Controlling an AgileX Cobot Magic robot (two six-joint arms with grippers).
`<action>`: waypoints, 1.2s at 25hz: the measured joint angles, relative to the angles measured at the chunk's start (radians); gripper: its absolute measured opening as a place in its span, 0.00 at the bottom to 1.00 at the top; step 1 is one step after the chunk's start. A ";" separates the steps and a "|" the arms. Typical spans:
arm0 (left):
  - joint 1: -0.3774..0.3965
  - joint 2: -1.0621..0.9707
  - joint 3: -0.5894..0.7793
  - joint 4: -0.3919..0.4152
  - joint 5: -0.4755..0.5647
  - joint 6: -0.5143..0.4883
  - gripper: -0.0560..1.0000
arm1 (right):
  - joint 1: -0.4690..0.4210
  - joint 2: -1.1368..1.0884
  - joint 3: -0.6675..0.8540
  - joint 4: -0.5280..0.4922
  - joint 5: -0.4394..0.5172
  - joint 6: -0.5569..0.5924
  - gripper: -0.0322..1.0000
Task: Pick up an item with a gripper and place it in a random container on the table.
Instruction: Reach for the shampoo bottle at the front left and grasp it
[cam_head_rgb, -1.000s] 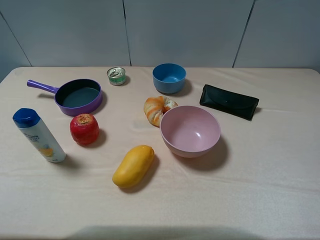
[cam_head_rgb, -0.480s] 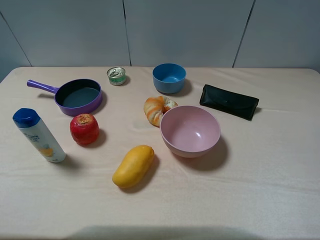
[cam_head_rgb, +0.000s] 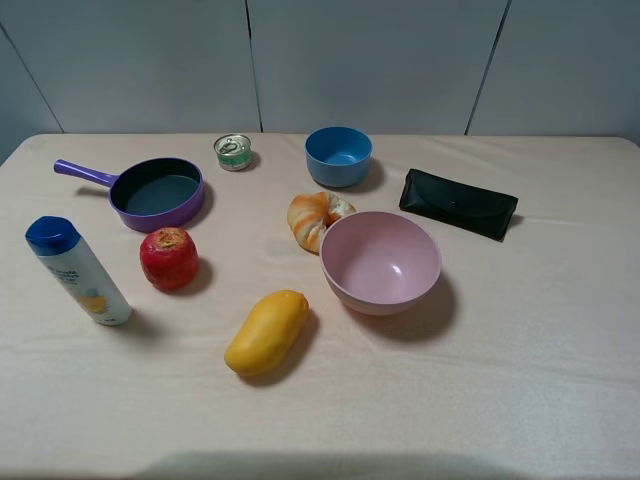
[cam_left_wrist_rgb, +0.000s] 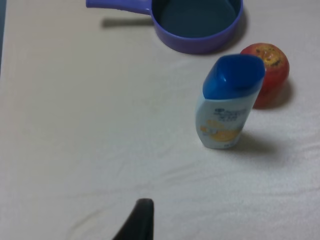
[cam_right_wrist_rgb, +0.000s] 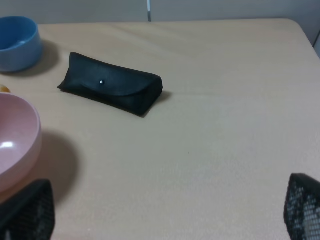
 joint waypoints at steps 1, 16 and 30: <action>0.000 0.030 -0.019 0.000 0.001 0.006 0.95 | 0.000 0.000 0.000 0.000 0.000 0.000 0.70; 0.000 0.505 -0.373 -0.022 0.055 0.103 0.95 | 0.000 0.000 0.000 0.000 0.000 0.000 0.70; 0.000 0.793 -0.427 -0.044 0.055 0.338 0.95 | 0.000 0.000 0.000 0.000 0.000 0.000 0.70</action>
